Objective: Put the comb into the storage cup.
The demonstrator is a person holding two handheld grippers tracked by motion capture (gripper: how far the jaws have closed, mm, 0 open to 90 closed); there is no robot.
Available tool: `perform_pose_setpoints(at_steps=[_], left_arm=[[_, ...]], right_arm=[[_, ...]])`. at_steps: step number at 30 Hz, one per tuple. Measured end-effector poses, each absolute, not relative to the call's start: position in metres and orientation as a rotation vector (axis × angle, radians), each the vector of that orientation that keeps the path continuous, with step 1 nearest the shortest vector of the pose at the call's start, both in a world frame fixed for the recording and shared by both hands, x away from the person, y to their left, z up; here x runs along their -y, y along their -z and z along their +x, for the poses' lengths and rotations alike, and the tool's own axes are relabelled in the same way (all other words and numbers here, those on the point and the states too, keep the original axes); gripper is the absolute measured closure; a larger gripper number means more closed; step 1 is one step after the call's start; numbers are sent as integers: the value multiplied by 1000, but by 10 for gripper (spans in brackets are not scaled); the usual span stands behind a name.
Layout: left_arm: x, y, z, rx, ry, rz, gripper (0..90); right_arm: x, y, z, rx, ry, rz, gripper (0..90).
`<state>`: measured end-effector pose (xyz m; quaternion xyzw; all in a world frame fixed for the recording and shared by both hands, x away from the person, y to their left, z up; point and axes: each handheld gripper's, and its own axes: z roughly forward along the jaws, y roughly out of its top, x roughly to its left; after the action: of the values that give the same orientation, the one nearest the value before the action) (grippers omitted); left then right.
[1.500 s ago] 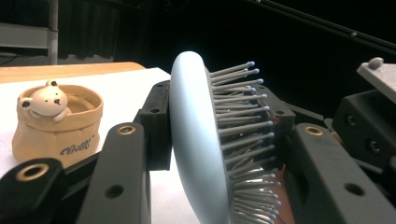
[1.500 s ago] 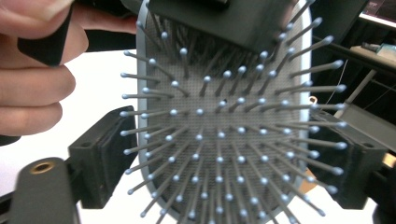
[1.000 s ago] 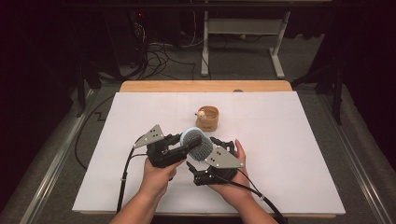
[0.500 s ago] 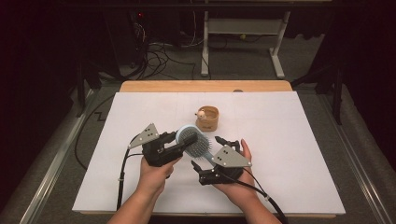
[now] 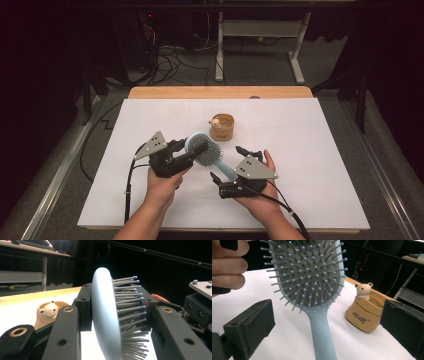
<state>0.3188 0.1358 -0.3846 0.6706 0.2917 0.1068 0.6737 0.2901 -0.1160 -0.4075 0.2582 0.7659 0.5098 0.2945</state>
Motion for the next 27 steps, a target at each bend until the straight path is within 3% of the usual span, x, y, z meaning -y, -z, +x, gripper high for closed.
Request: perform_pose_setpoints(at_steps=[27], left_arm=[[-159,375,314,-682,-406,1515,574]], right_arm=[[164,417,294,-2011,-1285,796,0]])
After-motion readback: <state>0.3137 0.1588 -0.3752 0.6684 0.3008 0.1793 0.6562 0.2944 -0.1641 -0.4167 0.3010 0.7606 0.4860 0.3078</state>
